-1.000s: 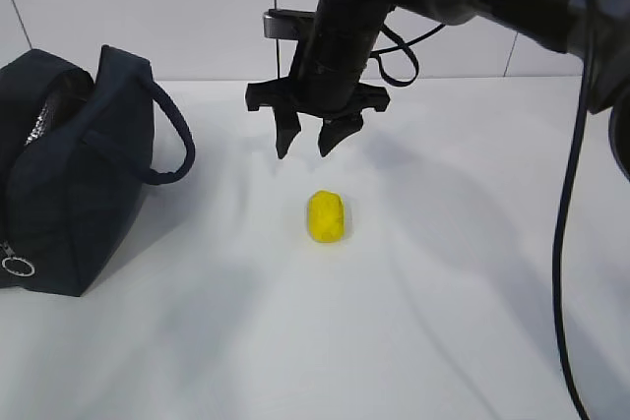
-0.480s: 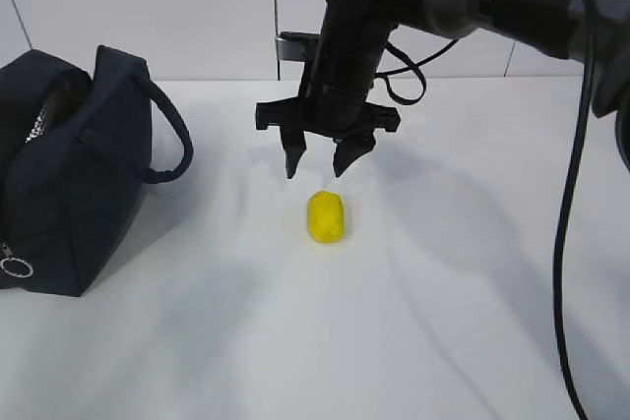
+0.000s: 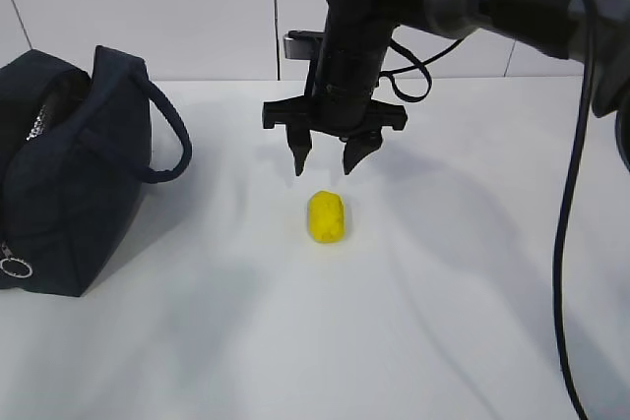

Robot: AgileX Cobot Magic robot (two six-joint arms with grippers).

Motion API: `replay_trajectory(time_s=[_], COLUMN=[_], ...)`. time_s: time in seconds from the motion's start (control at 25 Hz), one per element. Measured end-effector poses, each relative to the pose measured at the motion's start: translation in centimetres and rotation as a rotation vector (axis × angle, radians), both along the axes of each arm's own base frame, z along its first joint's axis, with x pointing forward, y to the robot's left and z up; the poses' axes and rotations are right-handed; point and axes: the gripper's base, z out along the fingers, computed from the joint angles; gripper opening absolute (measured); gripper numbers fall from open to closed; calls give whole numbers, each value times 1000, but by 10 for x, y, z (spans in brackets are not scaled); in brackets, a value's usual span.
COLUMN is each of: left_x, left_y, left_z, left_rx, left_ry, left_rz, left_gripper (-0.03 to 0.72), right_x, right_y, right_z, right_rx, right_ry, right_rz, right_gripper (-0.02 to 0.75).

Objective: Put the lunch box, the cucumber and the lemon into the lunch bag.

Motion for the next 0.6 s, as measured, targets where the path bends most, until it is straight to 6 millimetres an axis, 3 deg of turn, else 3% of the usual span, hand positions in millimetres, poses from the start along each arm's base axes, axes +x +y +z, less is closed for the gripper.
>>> replay_trajectory(time_s=[0.32, 0.6], left_x=[0, 0], left_y=[0, 0], left_z=[0, 0], left_rx=[1, 1], left_ry=[-1, -1], left_rz=[1, 1], left_gripper=[-9, -9], right_x=[0, 2], right_y=[7, 3], right_z=[-24, -26], right_rx=[38, -4], right_ry=[74, 55], right_rz=[-15, -9], right_gripper=[477, 477])
